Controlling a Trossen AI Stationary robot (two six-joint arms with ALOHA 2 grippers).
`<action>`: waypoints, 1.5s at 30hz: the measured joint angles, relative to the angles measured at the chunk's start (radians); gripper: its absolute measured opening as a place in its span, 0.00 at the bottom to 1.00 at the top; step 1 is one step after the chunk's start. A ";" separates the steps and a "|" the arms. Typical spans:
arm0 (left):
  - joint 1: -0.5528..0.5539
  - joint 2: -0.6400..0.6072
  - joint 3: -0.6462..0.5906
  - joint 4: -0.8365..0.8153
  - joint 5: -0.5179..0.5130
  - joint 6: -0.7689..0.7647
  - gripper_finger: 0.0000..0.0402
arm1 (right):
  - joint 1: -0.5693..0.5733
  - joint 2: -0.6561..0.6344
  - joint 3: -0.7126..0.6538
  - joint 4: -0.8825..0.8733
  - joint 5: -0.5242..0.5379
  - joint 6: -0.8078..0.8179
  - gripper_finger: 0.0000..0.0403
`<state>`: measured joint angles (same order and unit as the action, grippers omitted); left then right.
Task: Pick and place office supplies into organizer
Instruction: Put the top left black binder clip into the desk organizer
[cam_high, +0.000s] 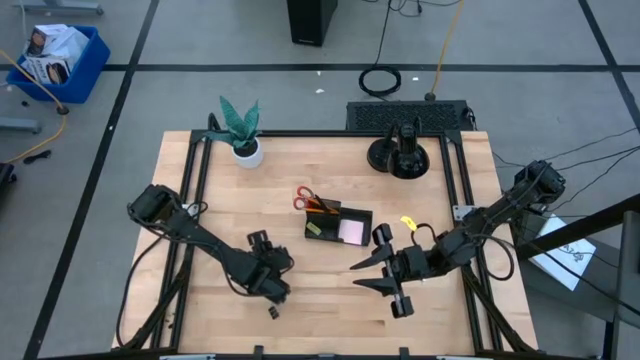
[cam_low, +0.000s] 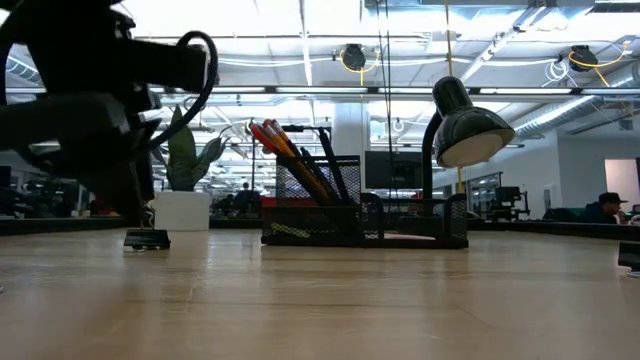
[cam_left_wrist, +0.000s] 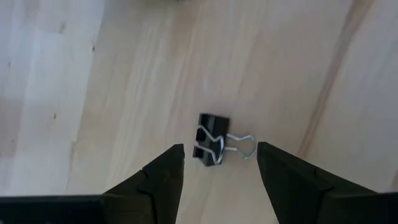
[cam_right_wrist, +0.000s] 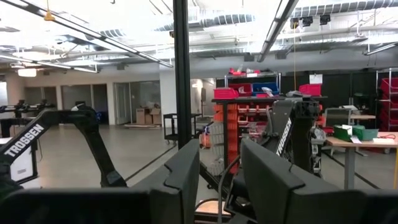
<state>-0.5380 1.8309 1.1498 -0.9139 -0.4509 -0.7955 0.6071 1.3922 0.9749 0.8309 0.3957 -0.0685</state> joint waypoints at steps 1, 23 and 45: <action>0.001 0.000 -0.007 0.002 0.007 -0.001 0.52 | 0.000 0.000 0.000 0.001 0.000 0.000 0.27; 0.035 0.000 -0.061 0.104 0.032 0.035 0.52 | -0.025 0.000 0.000 0.006 -0.003 0.004 0.27; 0.049 0.000 -0.061 0.140 0.061 0.057 0.11 | -0.025 0.000 0.000 0.006 -0.004 0.004 0.27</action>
<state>-0.4892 1.8309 1.0889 -0.7741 -0.3901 -0.7387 0.5819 1.3922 0.9745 0.8370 0.3920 -0.0641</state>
